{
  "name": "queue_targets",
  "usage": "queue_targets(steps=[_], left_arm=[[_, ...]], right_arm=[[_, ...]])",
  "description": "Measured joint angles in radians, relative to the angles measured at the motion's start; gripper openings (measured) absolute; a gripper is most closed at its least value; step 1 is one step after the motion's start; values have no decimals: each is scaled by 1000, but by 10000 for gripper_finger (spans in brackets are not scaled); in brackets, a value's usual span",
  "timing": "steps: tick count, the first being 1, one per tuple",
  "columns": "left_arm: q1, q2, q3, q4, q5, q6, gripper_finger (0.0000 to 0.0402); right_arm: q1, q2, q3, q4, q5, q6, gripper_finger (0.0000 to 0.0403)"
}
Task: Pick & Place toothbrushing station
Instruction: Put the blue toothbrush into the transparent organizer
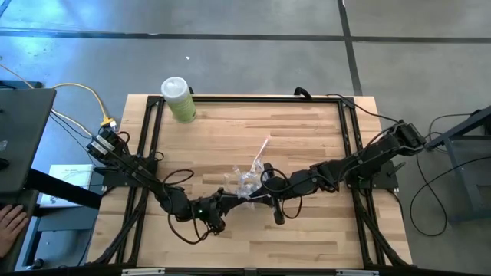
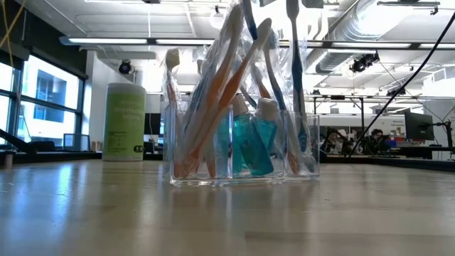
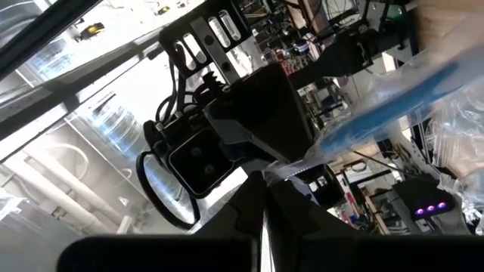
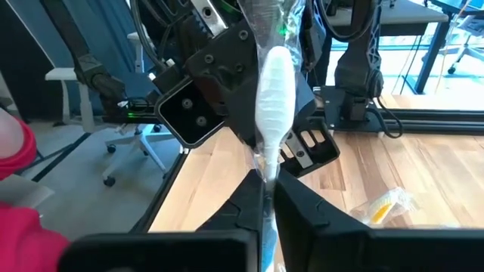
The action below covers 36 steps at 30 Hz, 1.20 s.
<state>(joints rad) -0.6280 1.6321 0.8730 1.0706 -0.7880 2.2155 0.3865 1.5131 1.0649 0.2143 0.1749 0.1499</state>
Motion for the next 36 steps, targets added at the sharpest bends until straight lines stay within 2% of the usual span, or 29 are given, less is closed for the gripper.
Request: queue_targets(steps=[10,15,22,29,33,36], left_arm=[[-31,0,0,4,67,-31,3],[-49,0,0,6,84,-184,3],[-78,0,3,17,130,-221,3],[-129,0,3,138,123,-435,3],[-150,0,2,292,43,-672,3],[-165,-4,2,441,-59,-823,3]], right_arm=[[2,0,0,3,-13,-1,10],[1,0,0,2,-20,4,15],[-1,0,0,1,-11,6,8],[-1,0,0,3,-14,1,8],[5,0,0,3,-12,-22,8],[28,-2,0,0,31,-62,8]])
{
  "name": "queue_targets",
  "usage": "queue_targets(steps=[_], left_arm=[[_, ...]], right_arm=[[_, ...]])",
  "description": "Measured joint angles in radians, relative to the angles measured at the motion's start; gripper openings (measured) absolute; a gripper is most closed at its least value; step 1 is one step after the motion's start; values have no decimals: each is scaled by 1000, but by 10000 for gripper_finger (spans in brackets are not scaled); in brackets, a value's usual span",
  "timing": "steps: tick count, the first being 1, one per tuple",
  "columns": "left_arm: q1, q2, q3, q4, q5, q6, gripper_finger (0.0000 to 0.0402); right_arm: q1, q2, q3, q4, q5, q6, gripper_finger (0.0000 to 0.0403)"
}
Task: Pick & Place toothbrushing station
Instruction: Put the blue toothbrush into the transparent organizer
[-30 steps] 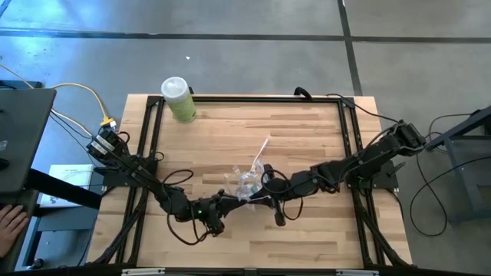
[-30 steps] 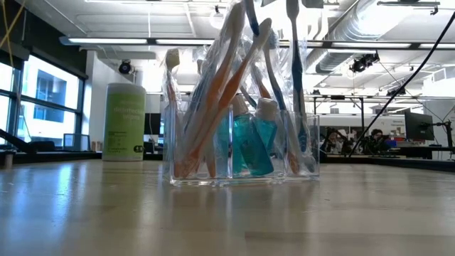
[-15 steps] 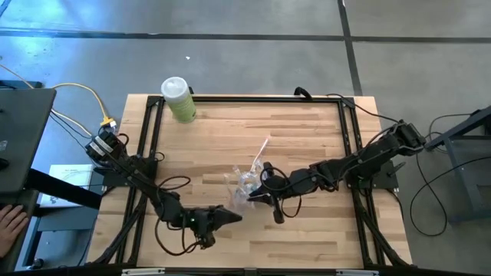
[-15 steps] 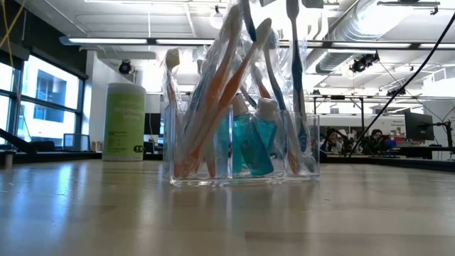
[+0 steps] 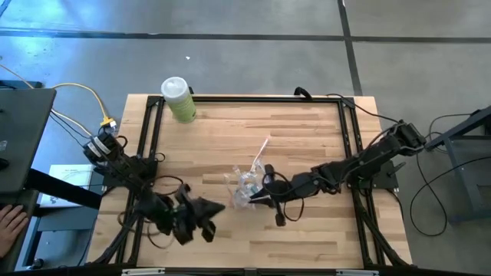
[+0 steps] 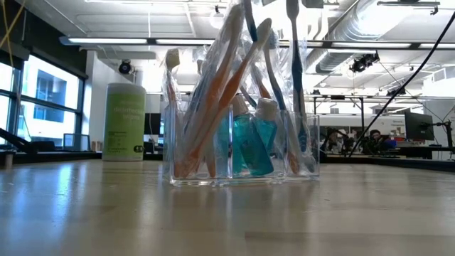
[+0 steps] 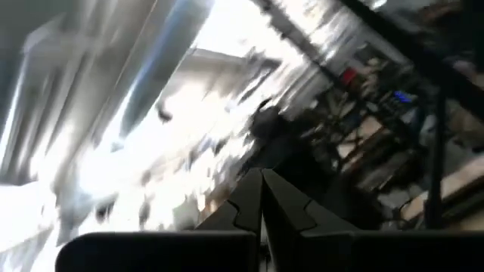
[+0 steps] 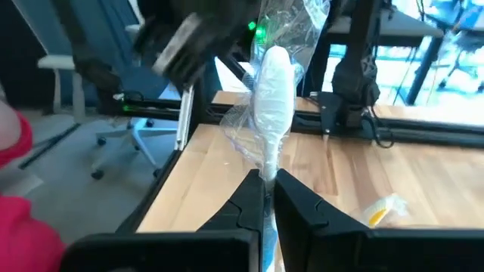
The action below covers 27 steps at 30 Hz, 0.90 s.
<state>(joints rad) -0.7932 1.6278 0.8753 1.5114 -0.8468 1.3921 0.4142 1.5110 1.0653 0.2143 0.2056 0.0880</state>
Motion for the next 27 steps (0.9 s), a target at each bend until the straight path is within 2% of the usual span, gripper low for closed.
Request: queue_targets(steps=[4,6,9,13,17,21,27], left_arm=[[-5,-29,0,30,-184,-23,3],[-3,-37,0,31,-245,-41,3],[-3,-37,0,30,-268,-46,3],[-28,-37,0,18,-302,34,3],[-51,-37,0,19,-355,40,8],[-61,-37,0,28,-367,24,36],[-61,-41,0,41,-448,21,106]], right_arm=[[54,-66,-2,-30,9,-34,8],[91,-107,3,-33,49,-45,9],[171,-160,1,-104,175,-92,8],[257,-218,0,-211,287,-80,9],[349,-259,0,-352,533,-26,9],[403,-297,-1,-475,747,73,8],[397,-350,-20,-622,819,200,9]])
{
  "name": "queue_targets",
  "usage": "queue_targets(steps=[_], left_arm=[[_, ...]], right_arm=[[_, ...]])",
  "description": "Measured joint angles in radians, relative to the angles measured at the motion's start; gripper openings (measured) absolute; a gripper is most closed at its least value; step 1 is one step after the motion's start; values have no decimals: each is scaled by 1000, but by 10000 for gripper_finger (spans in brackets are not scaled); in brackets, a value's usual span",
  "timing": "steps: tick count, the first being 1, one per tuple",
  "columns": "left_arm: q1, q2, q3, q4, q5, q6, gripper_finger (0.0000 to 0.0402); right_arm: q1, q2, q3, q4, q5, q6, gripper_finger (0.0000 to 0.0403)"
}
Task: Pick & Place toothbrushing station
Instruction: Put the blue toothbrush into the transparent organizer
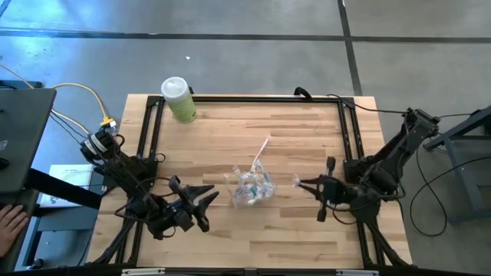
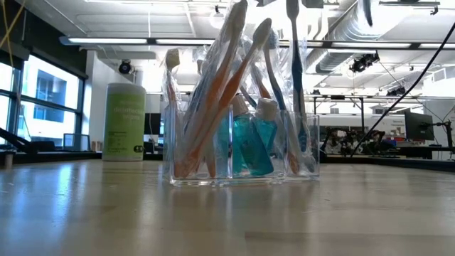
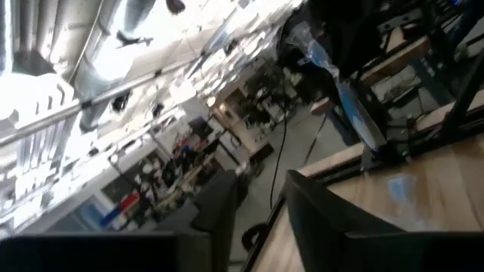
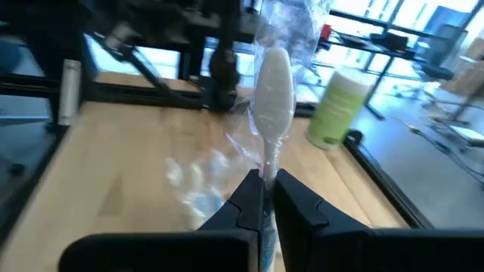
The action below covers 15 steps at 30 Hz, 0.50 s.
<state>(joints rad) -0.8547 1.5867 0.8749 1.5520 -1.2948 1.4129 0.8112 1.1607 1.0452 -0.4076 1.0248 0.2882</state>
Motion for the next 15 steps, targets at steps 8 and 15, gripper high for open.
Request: queue_targets(steps=[8,15], left_arm=[[22,-2,0,1,-39,73,155],[41,-2,-7,1,-102,-63,156]], right_arm=[[-144,-54,-147,114,-70,-76,10],[-366,-105,-219,411,-483,-302,9]])
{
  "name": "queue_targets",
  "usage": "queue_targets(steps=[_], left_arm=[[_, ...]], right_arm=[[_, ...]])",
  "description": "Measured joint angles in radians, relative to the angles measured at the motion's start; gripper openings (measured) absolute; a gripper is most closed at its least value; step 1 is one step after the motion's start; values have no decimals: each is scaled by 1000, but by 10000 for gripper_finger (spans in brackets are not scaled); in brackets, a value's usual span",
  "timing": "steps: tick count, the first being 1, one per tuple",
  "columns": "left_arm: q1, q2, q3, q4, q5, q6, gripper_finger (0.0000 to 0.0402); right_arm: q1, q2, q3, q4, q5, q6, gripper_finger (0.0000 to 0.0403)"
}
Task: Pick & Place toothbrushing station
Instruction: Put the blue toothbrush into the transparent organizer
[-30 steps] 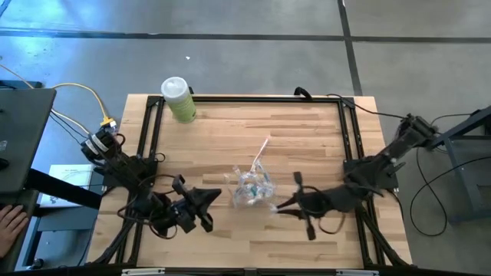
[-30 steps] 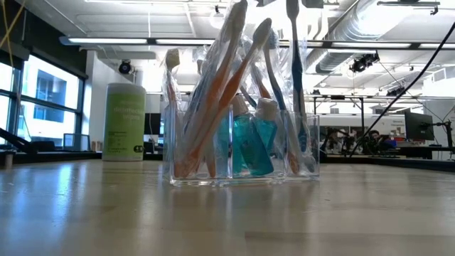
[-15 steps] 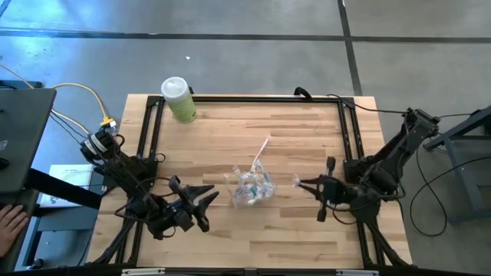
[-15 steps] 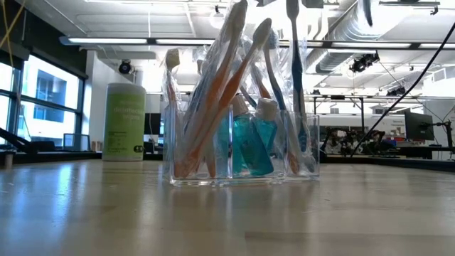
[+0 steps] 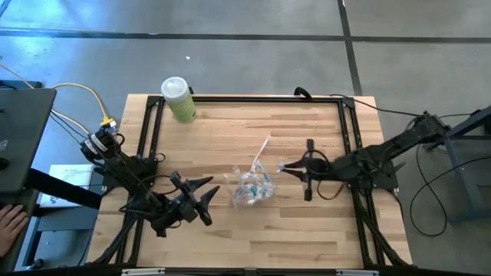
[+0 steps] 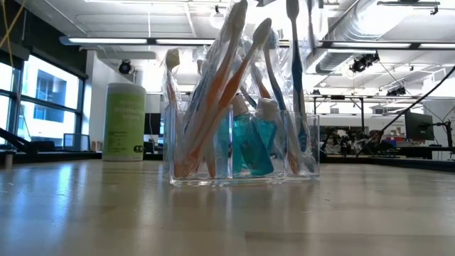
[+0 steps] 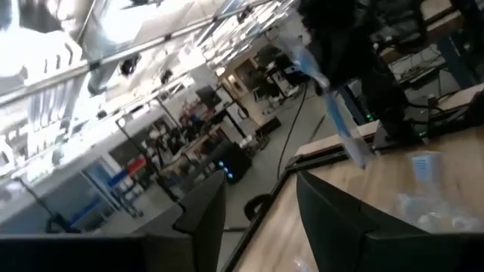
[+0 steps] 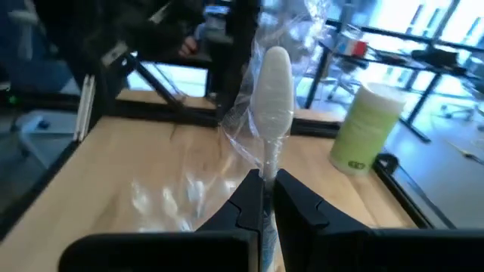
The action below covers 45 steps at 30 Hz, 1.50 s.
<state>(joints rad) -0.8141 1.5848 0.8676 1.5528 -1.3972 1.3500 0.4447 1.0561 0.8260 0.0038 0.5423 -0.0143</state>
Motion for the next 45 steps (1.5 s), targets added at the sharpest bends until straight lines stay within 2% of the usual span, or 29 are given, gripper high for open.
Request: queue_targets(steps=[4,7,12,17,21,27,34,39,45], left_arm=[[40,0,-17,-7,-5,-39,156],[76,0,-22,-29,-4,-37,156],[144,1,-22,-85,8,26,156],[228,1,-23,-127,-27,29,156],[285,1,-44,-139,-37,41,156],[328,1,-68,-139,-37,38,156],[262,1,-79,-139,-37,38,156],[197,1,-79,-139,-36,38,156],[162,1,-80,-140,-41,22,156]], right_arm=[[-107,-1,-75,92,-130,-20,9],[-167,-3,-176,222,-176,-10,9],[-218,-2,-270,371,-193,7,9],[-234,17,-301,428,-342,29,9],[-232,62,-302,459,-342,62,9],[-230,236,-301,604,-339,73,9],[-231,358,-301,645,-306,123,9],[-228,369,-301,558,-258,196,12],[-215,369,-301,530,-254,231,30]])
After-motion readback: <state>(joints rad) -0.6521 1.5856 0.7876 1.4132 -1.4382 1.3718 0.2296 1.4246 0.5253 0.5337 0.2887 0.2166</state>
